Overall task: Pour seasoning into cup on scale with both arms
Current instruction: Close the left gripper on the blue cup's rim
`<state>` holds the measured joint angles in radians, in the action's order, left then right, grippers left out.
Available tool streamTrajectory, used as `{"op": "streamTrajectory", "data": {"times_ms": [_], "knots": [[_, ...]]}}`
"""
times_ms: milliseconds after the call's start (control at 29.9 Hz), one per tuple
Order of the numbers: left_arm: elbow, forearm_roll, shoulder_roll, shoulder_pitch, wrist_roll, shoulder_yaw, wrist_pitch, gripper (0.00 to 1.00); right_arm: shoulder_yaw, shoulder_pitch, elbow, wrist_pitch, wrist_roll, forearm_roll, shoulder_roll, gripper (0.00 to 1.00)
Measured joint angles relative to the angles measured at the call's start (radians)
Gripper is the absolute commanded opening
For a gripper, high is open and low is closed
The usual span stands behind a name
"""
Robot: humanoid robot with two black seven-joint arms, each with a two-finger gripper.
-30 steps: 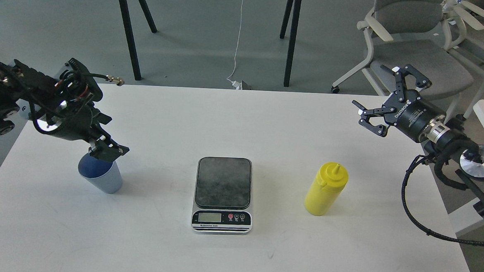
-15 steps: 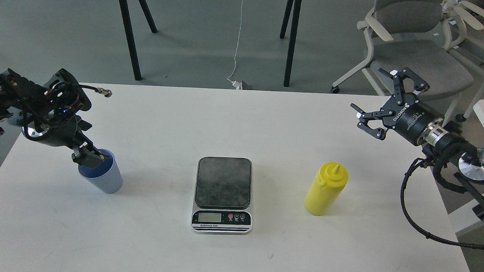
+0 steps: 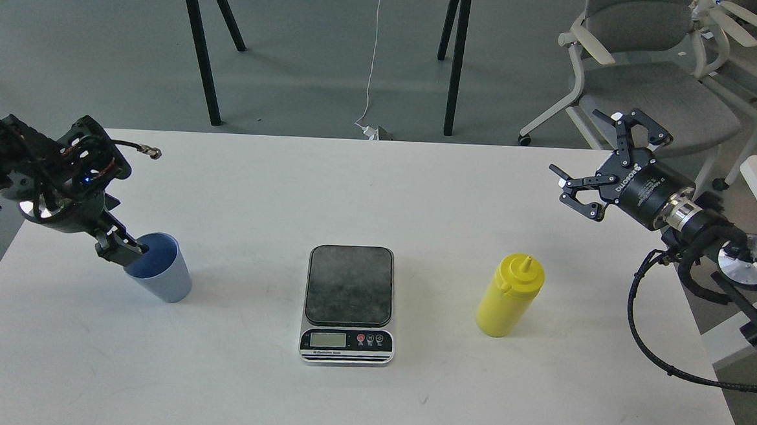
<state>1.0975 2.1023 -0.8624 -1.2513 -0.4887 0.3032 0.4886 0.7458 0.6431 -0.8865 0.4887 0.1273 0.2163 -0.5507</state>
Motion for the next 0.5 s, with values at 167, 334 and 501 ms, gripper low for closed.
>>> {"op": "streamTrajectory", "data": {"times_ms": [167, 334, 501], "knots": [[-0.019, -0.006, 0.023, 0.006, 0.0, 0.0, 0.0, 0.97, 0.0, -0.003, 0.0, 0.0, 0.0, 0.0, 0.0, 1.0], [-0.032, -0.009, 0.046, 0.023, 0.0, 0.0, 0.0, 0.97, 0.0, -0.003, 0.001, 0.0, 0.0, 0.0, -0.004, 1.0], [-0.066, -0.01, 0.071, 0.035, 0.0, 0.0, 0.0, 0.97, 0.0, -0.006, 0.001, 0.0, 0.0, 0.0, -0.007, 1.0]]}}
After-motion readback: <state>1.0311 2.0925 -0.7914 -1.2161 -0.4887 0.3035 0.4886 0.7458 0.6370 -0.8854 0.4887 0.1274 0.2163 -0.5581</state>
